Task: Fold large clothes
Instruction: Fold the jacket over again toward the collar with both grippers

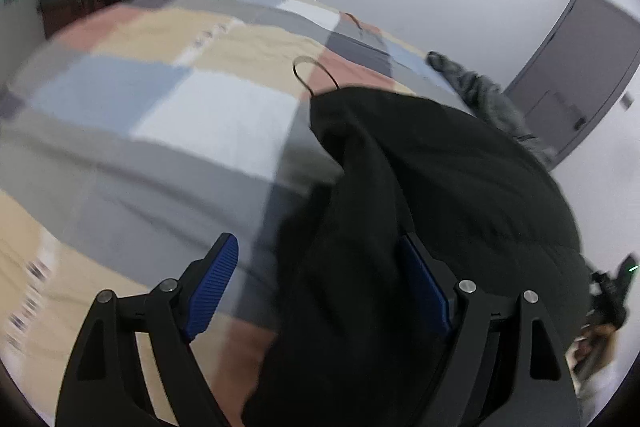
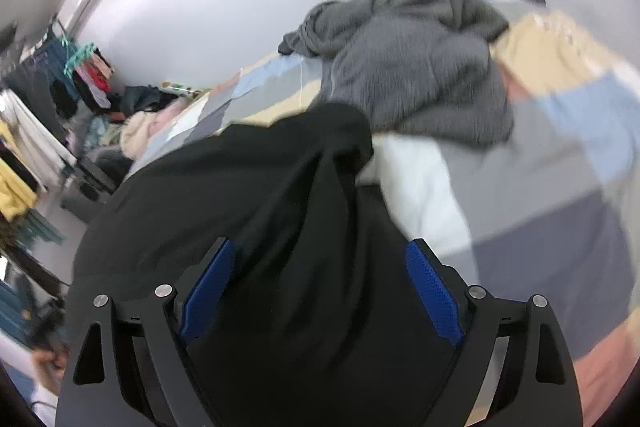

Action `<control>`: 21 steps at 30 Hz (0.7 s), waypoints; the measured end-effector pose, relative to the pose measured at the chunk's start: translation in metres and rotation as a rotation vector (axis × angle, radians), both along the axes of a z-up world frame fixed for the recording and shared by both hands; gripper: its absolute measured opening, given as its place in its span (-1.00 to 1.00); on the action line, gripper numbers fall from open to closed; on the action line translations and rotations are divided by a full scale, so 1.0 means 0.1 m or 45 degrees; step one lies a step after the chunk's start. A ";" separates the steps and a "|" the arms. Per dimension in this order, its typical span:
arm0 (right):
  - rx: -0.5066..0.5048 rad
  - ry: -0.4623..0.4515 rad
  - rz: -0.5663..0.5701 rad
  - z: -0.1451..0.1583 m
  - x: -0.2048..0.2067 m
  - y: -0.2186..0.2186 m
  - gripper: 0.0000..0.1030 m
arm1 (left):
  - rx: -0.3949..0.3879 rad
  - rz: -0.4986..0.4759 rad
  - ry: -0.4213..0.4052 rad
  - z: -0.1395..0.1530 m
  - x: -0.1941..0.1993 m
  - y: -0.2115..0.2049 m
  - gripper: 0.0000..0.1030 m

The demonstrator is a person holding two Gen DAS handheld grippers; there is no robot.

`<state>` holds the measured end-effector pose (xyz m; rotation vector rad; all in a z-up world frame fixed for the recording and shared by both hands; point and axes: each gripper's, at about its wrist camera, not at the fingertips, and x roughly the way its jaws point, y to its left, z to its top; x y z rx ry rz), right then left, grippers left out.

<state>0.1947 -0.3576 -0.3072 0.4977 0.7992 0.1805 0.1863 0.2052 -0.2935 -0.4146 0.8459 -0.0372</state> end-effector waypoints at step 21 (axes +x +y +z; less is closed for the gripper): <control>-0.268 0.076 0.147 -0.06 -0.19 0.22 -0.92 | 0.053 -0.054 -0.142 0.10 -0.43 -0.27 -0.82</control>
